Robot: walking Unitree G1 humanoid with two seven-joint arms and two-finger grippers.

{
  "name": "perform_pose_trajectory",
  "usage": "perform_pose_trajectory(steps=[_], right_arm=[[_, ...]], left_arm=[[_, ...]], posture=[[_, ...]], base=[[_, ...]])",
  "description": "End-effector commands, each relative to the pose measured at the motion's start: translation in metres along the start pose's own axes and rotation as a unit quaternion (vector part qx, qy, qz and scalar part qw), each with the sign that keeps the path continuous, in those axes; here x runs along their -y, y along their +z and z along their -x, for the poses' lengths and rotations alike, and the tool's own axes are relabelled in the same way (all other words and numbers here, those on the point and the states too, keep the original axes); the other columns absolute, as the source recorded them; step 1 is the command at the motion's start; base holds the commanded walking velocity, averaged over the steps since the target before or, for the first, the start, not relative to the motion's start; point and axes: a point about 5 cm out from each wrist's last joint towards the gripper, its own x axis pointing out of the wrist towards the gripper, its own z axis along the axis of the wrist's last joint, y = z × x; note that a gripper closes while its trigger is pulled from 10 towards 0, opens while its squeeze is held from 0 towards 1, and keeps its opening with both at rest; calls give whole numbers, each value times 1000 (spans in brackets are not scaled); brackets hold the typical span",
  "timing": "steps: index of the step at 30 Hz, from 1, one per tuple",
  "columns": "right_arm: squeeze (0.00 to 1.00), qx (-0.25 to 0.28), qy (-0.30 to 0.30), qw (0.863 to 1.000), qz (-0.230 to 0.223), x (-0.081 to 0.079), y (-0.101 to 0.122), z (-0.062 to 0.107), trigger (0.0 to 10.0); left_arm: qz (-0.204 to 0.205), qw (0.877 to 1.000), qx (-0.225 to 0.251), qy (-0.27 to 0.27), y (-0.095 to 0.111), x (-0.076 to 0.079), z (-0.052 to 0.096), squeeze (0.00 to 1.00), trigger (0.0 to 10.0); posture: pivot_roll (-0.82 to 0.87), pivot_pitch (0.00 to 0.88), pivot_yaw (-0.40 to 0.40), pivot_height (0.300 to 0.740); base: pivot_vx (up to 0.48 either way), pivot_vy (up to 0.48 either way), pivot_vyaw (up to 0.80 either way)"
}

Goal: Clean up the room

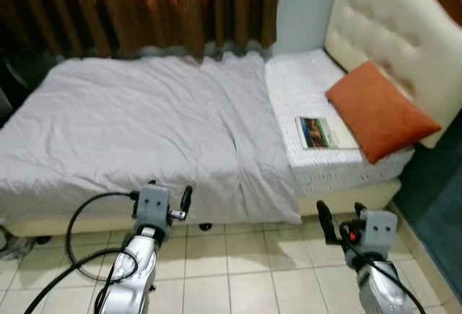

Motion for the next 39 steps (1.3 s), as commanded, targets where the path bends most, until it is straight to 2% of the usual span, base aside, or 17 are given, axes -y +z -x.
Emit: perform_pose_trajectory(steps=[1, 3, 9, 12, 15, 18, 23, 30, 34, 39], right_arm=[[0, 11, 17, 1000, -6, -6, 5, -1, 10000], [0, -1, 27, 1000, -9, -10, 1, -2, 10000], [0, 3, 43, 999, -5, -16, 5, -16, 10000], [0, 6, 44, 999, -5, -16, 6, -16, 10000], [0, 8, 43, 999, -5, -15, 5, -10, 10000], [0, 2, 41, 999, -5, -14, 2, -7, 10000], [0, -3, 60, 998, -5, -16, 0, -9, 10000], [0, -8, 63, 998, -12, -17, -2, -12, 10000], [0, -8, 63, 998, -17, -18, -3, -14, 10000], [0, -6, 62, 998, -19, -17, -3, -13, 10000]], left_arm=[[-5, 1000, -9, 6, 1, -6, 4, 0, 10000], [-4, 1000, -16, 18, -2, -7, 8, 0, 10000], [-5, 999, -20, 31, -2, -7, 4, 0, 10000], [-4, 999, -15, 30, 0, -6, 7, 0, 10000], [-4, 1000, -15, 24, -2, -5, 18, 0, 10000], [-3, 1000, -21, 19, -5, -3, 22, 0, 10000], [-15, 999, -34, 21, -5, -1, 14, 0, 10000], [-13, 998, -45, 30, -7, -1, 13, 0, 10000], [-21, 998, -49, 40, -4, -2, 11, 0, 10000], [-11, 998, -46, 44, -1, -4, 10, 0, 10000]], posture=[[78, 0, 1, 740], [88, 0, -5, 740], [107, 0, -11, 740], [105, 0, -8, 740], [102, 0, -5, 740], [100, 0, 1, 740], [98, 0, 1, 740], [103, 0, -1, 740], [109, 0, -1, 740], [111, 0, 0, 740]], base=[[0, 0, 0], [0, 0, 0], [0, 0, 0], [0, 0, 0], [0, 0, 0], [0, 0, 0], [0, 0, 688], [0, 0, 629], [0, 0, 0], [0, 0, 0]])
